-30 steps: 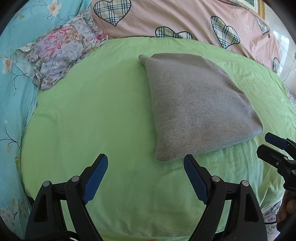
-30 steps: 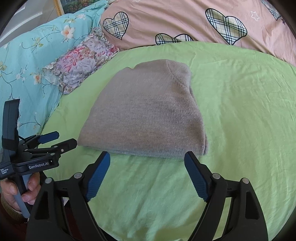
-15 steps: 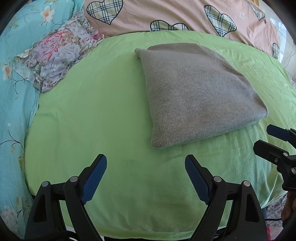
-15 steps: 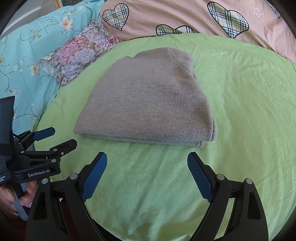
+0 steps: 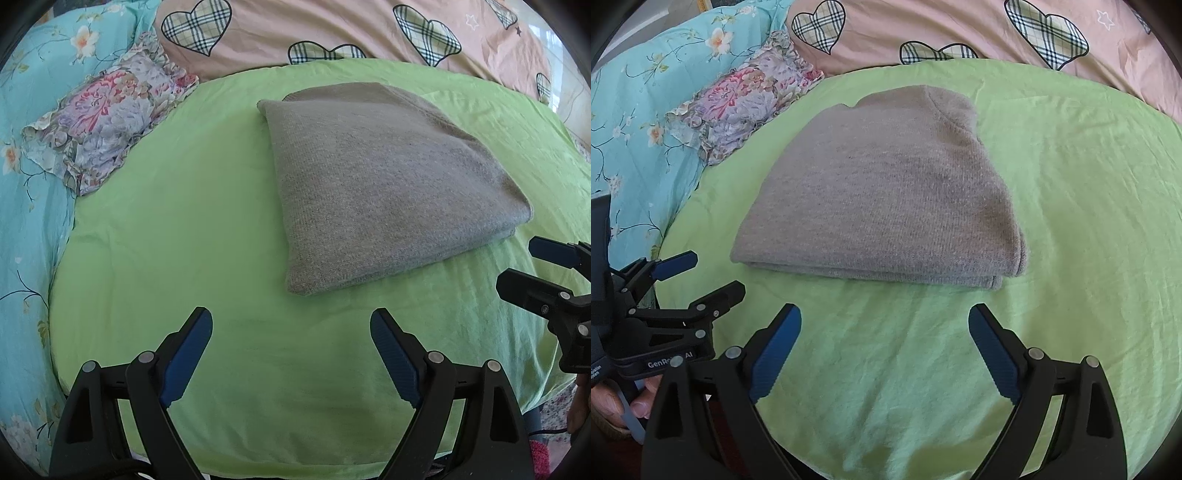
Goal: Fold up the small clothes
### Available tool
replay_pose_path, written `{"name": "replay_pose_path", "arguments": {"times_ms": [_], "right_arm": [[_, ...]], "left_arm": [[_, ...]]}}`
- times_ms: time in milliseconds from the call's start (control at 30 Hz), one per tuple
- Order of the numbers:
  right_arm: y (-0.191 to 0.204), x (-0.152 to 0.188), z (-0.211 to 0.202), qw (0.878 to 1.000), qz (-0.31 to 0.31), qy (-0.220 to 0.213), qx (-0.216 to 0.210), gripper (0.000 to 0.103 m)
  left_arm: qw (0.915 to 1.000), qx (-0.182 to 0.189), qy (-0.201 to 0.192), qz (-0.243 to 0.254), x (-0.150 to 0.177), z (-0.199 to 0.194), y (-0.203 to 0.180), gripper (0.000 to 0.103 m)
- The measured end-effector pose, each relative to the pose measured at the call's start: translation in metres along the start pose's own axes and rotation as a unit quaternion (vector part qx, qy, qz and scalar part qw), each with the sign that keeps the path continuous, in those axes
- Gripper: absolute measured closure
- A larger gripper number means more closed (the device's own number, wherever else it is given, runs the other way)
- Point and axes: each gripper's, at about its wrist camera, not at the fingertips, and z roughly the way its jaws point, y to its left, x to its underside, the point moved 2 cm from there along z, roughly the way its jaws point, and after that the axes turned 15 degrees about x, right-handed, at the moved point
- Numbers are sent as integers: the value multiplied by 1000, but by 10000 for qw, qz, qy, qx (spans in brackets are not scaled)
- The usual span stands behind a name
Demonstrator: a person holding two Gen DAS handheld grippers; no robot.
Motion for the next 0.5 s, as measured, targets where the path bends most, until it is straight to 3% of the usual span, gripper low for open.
{"name": "replay_pose_path", "arguments": {"times_ms": [500], "right_arm": [[1, -1, -1, 10000, 52, -64, 18, 9]], "left_arm": [[9998, 60, -172, 15, 2, -6, -5, 14]]}}
